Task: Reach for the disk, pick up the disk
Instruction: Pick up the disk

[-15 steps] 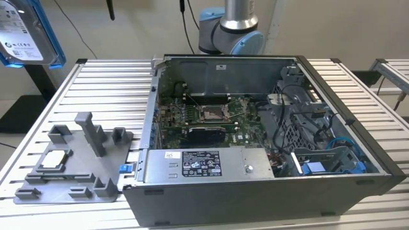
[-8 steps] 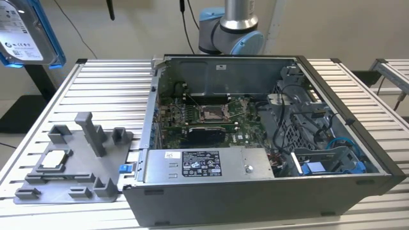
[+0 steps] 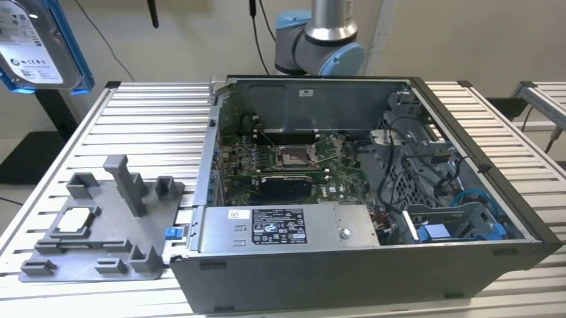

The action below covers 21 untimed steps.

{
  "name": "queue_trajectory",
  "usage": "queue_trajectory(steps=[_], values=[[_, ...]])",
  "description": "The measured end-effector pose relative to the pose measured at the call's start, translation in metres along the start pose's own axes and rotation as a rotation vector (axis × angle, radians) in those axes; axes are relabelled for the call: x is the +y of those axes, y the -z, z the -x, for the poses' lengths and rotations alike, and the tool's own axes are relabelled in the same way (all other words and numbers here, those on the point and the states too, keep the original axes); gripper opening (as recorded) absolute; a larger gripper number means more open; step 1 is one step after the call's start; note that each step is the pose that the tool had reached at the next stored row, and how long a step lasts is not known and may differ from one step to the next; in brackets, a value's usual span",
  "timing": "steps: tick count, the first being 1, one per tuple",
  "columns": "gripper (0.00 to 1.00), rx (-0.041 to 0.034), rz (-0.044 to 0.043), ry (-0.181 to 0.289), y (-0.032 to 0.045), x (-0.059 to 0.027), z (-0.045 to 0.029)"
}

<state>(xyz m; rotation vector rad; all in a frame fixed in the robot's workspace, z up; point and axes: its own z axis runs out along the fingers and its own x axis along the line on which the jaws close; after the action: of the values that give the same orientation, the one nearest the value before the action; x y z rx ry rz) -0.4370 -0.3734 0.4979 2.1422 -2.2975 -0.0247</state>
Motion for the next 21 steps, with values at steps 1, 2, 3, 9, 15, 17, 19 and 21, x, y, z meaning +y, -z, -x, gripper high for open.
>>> queue_trajectory(steps=[1,2,3,9,15,17,19,21], values=[[0.0,0.0001,0.0,0.0,0.0,-0.0015,0.0001],[0.0,0.0,0.0,0.0,0.0,-0.0033,0.0002],[0.0,0.0,0.0,0.0,0.0,-0.005,0.0003],[0.0,0.0,-0.0001,0.0,0.0002,-0.0172,0.0012],[0.0,0.0,-0.0001,0.0,0.0003,-0.0295,0.0021],[0.0,0.0001,0.0,0.0,0.0004,-0.0339,0.0024],[0.0,0.0,-0.0001,0.0,0.0004,-0.0383,0.0027],[0.0,0.0,0.0,0.0,0.0005,-0.0426,0.003]])
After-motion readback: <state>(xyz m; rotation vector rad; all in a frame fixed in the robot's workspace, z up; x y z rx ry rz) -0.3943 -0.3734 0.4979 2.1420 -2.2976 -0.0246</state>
